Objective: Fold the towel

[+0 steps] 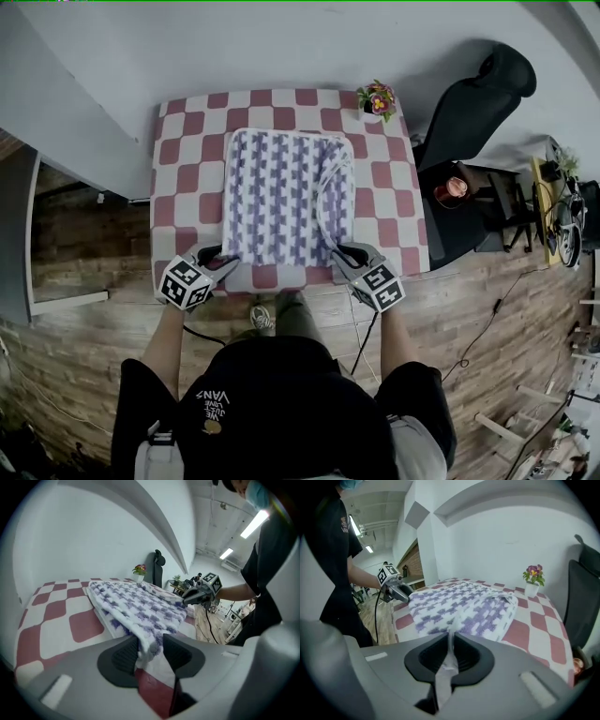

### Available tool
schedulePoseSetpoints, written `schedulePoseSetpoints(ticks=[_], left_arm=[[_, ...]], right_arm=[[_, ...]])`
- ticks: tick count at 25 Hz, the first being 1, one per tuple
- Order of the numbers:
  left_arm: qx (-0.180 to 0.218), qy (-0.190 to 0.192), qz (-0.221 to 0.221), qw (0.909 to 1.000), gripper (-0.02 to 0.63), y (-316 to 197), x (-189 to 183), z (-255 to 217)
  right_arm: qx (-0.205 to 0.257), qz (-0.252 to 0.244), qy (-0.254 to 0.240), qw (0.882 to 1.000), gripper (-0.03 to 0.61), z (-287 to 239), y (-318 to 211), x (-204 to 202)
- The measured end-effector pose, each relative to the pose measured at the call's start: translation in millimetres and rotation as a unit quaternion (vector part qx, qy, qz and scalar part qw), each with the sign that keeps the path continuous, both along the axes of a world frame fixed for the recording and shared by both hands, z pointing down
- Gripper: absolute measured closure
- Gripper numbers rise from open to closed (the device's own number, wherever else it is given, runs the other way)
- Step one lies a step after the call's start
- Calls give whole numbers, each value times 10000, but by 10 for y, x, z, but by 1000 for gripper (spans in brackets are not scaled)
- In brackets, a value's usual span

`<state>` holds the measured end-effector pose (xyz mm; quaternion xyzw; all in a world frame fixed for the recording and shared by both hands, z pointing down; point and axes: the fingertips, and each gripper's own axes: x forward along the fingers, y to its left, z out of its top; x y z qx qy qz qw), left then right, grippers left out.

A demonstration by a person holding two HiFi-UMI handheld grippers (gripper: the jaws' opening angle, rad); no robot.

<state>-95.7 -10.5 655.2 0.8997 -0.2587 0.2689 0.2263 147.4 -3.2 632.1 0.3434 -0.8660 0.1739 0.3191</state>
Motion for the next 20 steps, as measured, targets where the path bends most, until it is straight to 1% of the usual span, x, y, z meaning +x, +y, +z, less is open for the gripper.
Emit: schedulePoseSetpoints(ticks=[1,2,3,4,5,6,7,8,9,10,11,12,15,17,20], left_arm=[[2,-11,-32,10000,477,0,-16,-5],[-4,5,-97,10000,540,-18,-46,-19],[-19,39,-170,9998,569,-66,-77,-36],[-43,76,-226,9997,569,-155,-97,-52],[-75,110,-258,9996,571,-287,-95,-66],[-123,156,-268,9994,571,-449,-67,-79],[-190,227,-269,9992,572,-624,-16,-96],[-276,315,-267,9988,572,-801,50,-114],[-368,390,-262,9982,574,-980,122,-131],[-454,427,-254,9977,575,-1143,188,-142],[-530,430,-249,9974,575,-1246,228,-144],[-594,426,-259,9970,575,-1246,229,-138],[-711,530,-388,9953,577,-823,71,-137],[-797,589,-440,9941,578,-727,32,-206],[-1048,585,-331,9922,578,-849,46,-369]], right_arm=[[53,124,-52,9999,551,-36,-12,43],[106,333,-239,9991,551,-90,-39,100],[143,666,-596,9959,551,-150,-94,187],[143,1136,-1109,9872,552,-203,-183,319],[91,1699,-1707,9705,552,-239,-303,490],[-3,2262,-2289,9468,552,-251,-435,678],[-118,2727,-2749,9219,552,-233,-561,850],[-234,3047,-3025,9028,552,-187,-674,986],[-347,3236,-3120,8926,552,-123,-783,1081],[-459,3334,-3104,8891,552,-56,-885,1142],[-571,3377,-3070,8879,552,-2,-951,1169],[-675,3394,-3070,8866,552,36,-944,1162],[-916,3340,-3160,8833,552,85,-577,1019],[-1144,3275,-3225,8807,552,55,-474,977],[-1728,3199,-3510,8629,554,-81,-535,936]])
